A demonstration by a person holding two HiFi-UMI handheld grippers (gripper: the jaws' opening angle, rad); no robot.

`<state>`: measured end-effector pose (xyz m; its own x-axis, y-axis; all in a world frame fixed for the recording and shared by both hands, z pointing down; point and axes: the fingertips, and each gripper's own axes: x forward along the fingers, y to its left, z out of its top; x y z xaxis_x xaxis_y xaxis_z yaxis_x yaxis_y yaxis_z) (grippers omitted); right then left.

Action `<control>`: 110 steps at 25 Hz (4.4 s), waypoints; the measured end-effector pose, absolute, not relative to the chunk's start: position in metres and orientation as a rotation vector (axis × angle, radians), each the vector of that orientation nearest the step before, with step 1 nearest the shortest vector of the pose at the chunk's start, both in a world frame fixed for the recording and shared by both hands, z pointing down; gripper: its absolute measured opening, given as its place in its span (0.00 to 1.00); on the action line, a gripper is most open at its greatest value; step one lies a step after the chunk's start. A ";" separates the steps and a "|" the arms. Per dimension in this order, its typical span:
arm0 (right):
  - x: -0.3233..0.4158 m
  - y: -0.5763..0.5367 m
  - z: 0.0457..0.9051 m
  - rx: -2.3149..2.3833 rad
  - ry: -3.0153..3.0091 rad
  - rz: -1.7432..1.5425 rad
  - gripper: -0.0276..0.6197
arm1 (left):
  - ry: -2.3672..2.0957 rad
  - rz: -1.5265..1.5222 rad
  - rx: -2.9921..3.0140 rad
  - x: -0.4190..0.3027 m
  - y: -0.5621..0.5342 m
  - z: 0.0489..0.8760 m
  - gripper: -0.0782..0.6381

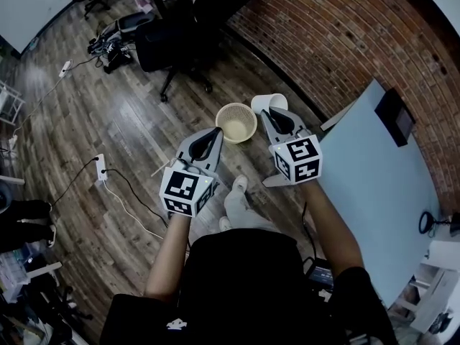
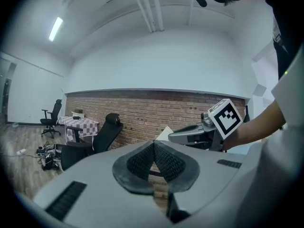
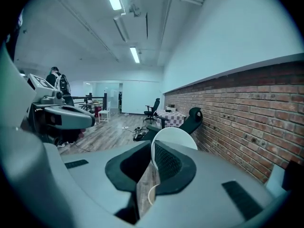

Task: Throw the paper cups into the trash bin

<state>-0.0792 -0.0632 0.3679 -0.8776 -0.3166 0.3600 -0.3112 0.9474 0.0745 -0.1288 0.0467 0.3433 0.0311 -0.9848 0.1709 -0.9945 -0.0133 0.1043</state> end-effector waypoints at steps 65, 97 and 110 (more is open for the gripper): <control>-0.226 -0.268 0.523 0.917 -2.470 0.461 0.09 | -1.491 0.329 2.295 -0.324 -0.199 0.459 0.11; -0.216 -0.198 0.902 1.032 -2.092 0.932 0.09 | -1.110 0.529 2.177 -0.310 -0.163 0.748 0.11; -0.217 -0.179 1.031 1.052 -1.966 1.013 0.09 | -1.082 0.579 2.153 -0.322 -0.155 0.832 0.11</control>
